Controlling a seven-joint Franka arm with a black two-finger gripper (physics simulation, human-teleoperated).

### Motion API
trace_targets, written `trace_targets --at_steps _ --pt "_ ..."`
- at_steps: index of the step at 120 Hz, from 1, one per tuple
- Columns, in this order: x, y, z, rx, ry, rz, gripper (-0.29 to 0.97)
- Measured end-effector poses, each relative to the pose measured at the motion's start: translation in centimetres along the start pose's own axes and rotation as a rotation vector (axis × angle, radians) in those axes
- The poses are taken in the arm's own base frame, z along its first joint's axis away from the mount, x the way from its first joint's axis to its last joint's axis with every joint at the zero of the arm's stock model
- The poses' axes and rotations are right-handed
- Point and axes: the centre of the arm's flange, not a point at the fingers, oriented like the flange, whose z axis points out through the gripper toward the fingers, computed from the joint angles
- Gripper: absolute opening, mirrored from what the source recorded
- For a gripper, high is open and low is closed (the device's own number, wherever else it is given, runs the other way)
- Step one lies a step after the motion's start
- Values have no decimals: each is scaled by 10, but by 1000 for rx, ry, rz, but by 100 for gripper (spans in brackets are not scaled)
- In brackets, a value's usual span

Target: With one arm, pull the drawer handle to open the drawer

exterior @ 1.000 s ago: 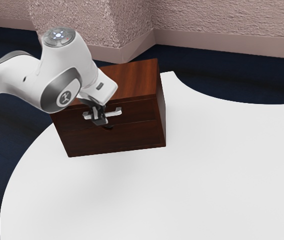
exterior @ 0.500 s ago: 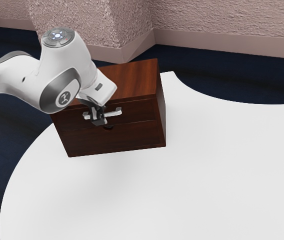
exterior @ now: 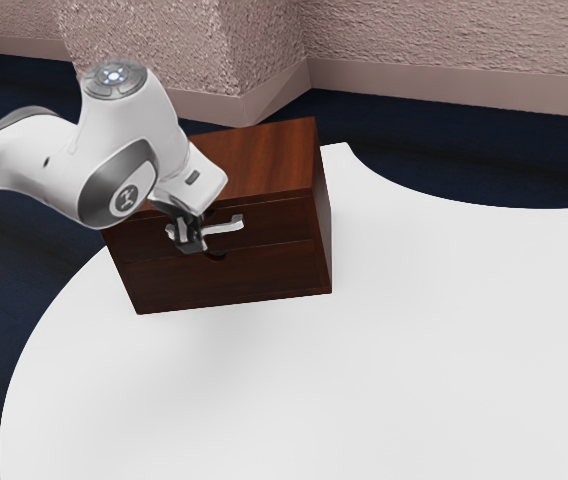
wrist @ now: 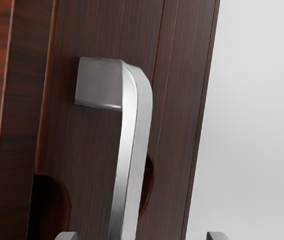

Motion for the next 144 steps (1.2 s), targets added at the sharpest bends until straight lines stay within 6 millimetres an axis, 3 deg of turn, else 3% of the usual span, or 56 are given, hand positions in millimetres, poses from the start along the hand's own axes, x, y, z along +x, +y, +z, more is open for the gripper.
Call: trace_targets --at_steps 34,66,109,144 --pt "7 4 1 -4 3 14 24" --pt "3 12 -5 -14 11 16 10" --pt "-19 34 -15 -50 24 9 6" --pt "-12 58 -28 -61 50 35 7"
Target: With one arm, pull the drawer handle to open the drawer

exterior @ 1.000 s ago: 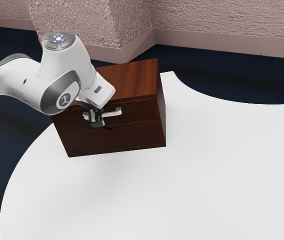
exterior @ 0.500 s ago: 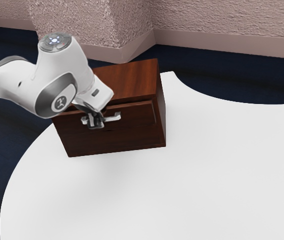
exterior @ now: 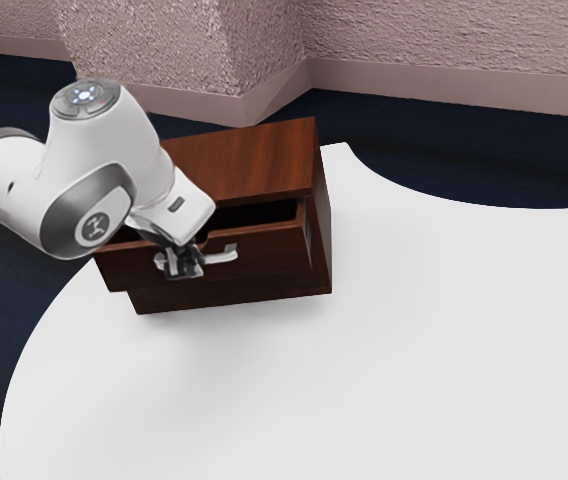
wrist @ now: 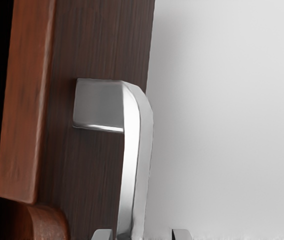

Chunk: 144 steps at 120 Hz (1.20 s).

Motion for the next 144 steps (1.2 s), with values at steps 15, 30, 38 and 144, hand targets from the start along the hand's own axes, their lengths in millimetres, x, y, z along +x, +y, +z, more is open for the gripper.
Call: trace_targets --at_steps 15,30,38,144 --pt "-3 8 -4 -5 6 2 6" --pt "-3 15 -8 -12 8 3 6" --pt "-5 19 -9 -16 9 3 6" --pt "-20 69 -34 -49 24 14 6"
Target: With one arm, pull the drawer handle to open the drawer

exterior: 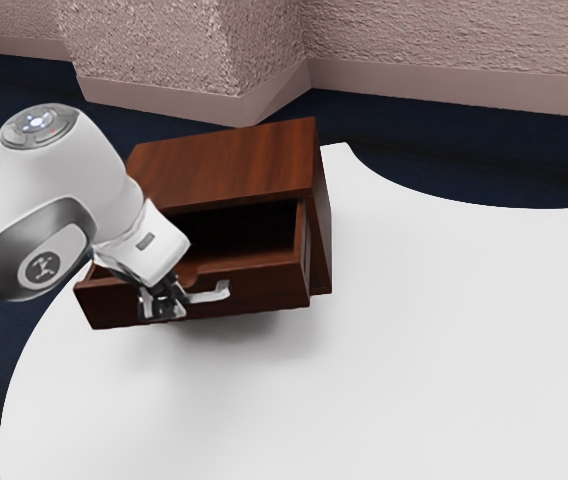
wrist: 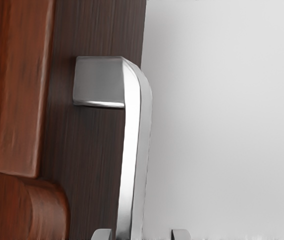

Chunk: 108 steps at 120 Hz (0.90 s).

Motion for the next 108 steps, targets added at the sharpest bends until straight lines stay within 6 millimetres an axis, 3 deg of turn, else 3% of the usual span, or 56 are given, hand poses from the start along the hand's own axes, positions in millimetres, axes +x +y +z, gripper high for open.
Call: trace_targets --at_steps 98,108 --pt "-4 36 -16 -16 -11 7 6" --pt "-7 37 -29 4 4 2 3"
